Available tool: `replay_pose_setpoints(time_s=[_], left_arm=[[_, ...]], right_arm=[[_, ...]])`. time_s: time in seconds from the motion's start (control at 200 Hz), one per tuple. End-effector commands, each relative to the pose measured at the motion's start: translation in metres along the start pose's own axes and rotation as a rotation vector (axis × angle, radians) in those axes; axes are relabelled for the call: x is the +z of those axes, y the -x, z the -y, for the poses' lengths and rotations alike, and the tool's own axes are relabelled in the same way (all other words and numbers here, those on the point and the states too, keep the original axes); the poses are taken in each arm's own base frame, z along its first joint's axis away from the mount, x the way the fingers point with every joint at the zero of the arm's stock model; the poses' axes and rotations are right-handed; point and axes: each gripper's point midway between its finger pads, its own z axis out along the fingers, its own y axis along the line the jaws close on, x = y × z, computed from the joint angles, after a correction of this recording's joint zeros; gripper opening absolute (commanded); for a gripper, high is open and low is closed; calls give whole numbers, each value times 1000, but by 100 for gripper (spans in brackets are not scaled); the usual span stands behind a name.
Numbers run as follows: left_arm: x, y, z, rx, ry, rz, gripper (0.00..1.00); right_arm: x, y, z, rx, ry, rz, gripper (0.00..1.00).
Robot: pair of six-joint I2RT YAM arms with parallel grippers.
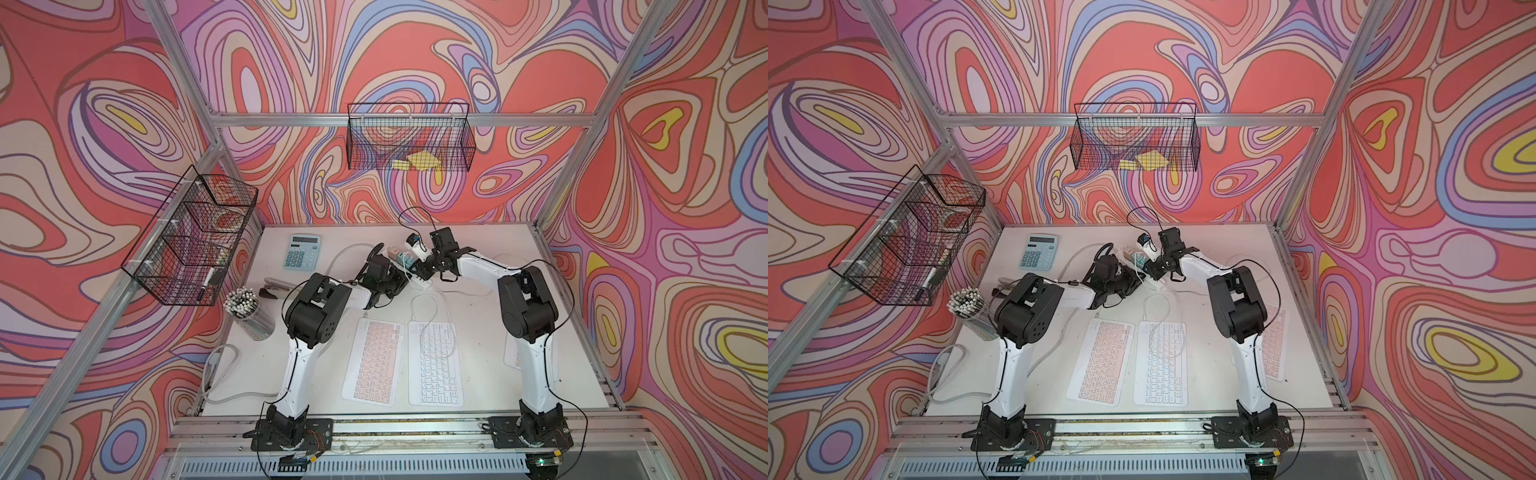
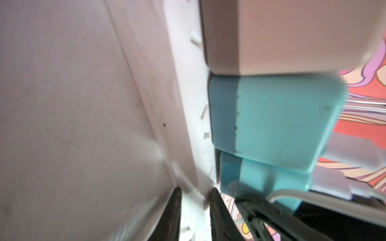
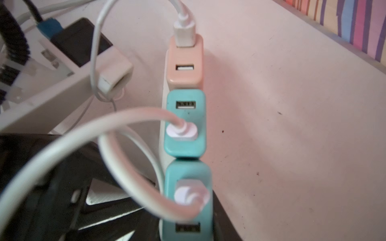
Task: Unplug the wireless keyboard
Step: Remove the plug from the socket.
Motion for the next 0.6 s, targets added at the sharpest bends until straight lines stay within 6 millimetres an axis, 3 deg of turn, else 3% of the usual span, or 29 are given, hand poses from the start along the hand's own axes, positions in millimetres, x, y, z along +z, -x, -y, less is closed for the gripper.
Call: replay_pose_setpoints(time_s=[0.0, 0.235, 0.401, 0.596], left_arm=[[-5, -16, -132, -122, 399, -17, 25], [-4, -16, -132, -119, 404, -22, 25], [-5, -16, -133, -121, 407, -19, 25], [-6, -16, -133, -123, 411, -18, 25]], right_arm=[[-21, 51, -24, -116, 2, 126, 20], [-10, 44, -22, -244, -139, 72, 19], [-26, 56, -20, -64, 30, 129, 19], [-38, 66, -35, 21, 201, 178, 20]])
